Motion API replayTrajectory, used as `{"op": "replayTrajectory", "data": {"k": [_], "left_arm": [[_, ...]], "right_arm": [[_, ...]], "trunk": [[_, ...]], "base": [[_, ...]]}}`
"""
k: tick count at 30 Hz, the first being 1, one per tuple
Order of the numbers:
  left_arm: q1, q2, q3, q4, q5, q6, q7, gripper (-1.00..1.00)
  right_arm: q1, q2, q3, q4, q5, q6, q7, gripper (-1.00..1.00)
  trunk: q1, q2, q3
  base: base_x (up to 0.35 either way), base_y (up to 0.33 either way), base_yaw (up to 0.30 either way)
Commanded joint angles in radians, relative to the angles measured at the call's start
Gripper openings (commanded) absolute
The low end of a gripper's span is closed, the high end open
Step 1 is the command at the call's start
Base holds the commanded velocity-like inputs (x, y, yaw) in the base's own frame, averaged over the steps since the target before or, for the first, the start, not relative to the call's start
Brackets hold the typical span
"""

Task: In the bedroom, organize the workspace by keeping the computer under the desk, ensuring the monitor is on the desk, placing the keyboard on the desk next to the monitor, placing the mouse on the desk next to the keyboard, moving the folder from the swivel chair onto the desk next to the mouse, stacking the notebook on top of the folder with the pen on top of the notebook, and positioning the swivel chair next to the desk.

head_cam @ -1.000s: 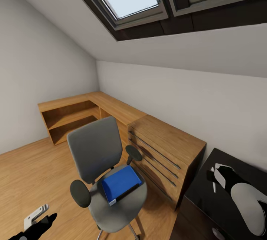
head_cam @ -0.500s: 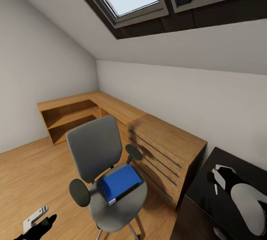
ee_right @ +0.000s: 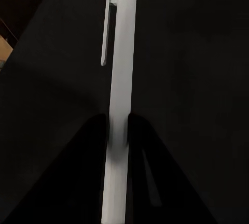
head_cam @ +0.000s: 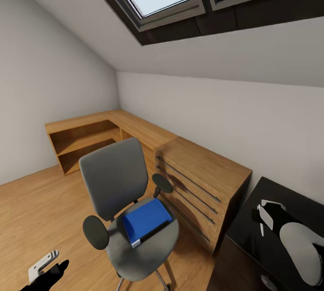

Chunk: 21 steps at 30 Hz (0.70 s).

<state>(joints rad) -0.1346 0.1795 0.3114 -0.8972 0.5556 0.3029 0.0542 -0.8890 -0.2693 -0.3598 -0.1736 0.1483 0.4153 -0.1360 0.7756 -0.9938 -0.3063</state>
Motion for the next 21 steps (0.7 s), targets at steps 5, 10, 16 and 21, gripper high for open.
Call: {"op": "replayTrajectory", "data": {"k": [5, 10, 16, 21], "left_arm": [[0.0, 0.0, 0.0, 0.0, 0.011, 0.005, 0.006, 1.0], [0.0, 0.0, 0.0, 0.013, 0.011, 0.004, 0.006, 1.0], [0.0, 0.0, 0.0, 0.016, 0.01, 0.004, 0.006, 1.0], [0.0, -0.001, -0.001, 0.016, 0.011, 0.004, 0.006, 1.0]], "right_arm": [[-0.001, 0.0, -0.008, -0.001, 0.01, 0.005, 0.002, -1.0], [-0.001, 0.0, -0.008, -0.001, 0.01, 0.005, 0.002, -1.0], [-0.001, -0.001, -0.008, -0.002, 0.01, 0.005, 0.003, -1.0], [-0.001, -0.001, -0.008, -0.002, 0.01, 0.005, 0.003, -1.0]], "trunk": [[0.019, -0.036, -0.017], [0.039, -0.071, -0.033], [0.062, -0.113, -0.052], [0.081, -0.148, -0.067]], "base": [[0.0, 0.0, 0.0], [0.0, 0.0, 0.0], [0.0, 0.0, 0.0], [0.0, 0.0, 0.0]]}}
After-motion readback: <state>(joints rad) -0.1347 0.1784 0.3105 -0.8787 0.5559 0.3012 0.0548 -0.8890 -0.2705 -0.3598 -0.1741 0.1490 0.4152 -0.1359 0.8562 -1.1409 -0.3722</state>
